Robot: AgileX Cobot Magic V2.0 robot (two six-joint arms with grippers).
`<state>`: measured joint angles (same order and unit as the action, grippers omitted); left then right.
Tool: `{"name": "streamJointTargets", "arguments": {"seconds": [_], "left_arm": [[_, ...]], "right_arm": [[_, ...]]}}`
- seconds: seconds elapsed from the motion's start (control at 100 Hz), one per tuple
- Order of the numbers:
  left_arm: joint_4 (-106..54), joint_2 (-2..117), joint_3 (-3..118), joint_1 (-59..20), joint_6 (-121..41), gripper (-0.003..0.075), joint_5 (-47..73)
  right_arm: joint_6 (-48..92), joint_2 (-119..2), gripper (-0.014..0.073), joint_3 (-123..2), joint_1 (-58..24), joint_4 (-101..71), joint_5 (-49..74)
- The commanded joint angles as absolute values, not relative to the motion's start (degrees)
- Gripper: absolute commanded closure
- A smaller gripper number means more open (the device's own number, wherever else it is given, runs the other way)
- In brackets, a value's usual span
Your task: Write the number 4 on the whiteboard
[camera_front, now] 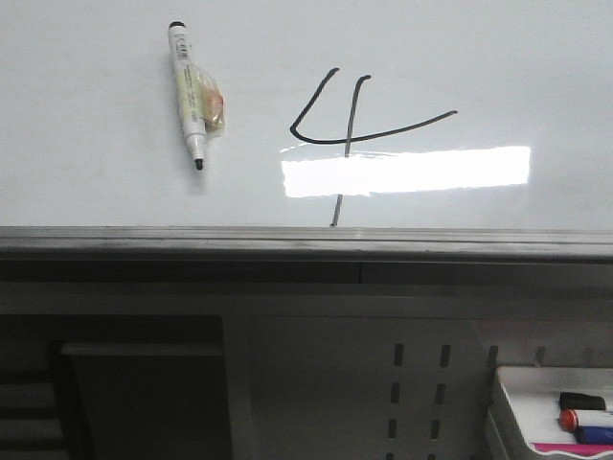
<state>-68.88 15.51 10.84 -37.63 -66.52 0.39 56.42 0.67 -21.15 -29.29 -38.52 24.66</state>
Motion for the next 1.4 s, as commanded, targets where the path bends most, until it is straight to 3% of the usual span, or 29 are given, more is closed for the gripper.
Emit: {"name": "streamJointTargets", "arguments": {"seconds": [0.0, 0.25, 0.35, 0.49, 0.75, 1.39], "left_arm": [[-57.33, 11.63, 8.69, -34.87, -63.43, 0.0741, -1.1], [-18.58, -1.46, 0.14, -19.95, -23.78, 0.0741, -1.35], [-12.97, -1.39, -1.88, -13.91, -13.83, 0.0741, 0.56], [-12.92, -1.51, -2.15, -8.65, -12.23, 0.0741, 10.19], [-15.54, -1.51, -2.15, -7.78, -11.99, 0.0741, 17.84], [-16.02, -1.51, -2.15, -7.78, -11.99, 0.0741, 17.93]], "right_arm": [[56.54, 1.38, 0.0658, -22.35, -28.95, -39.82, 21.15], [56.54, 1.38, 0.0658, -22.35, -28.95, -39.82, 21.15], [56.54, 1.38, 0.0658, -22.35, -28.95, -39.82, 21.25], [56.54, 1.38, 0.0658, -22.35, -28.95, -39.82, 21.15], [56.54, 1.38, 0.0658, -22.35, -28.95, -39.82, 21.15], [56.54, 1.38, 0.0658, -22.35, -28.95, -39.69, 21.15]]}}
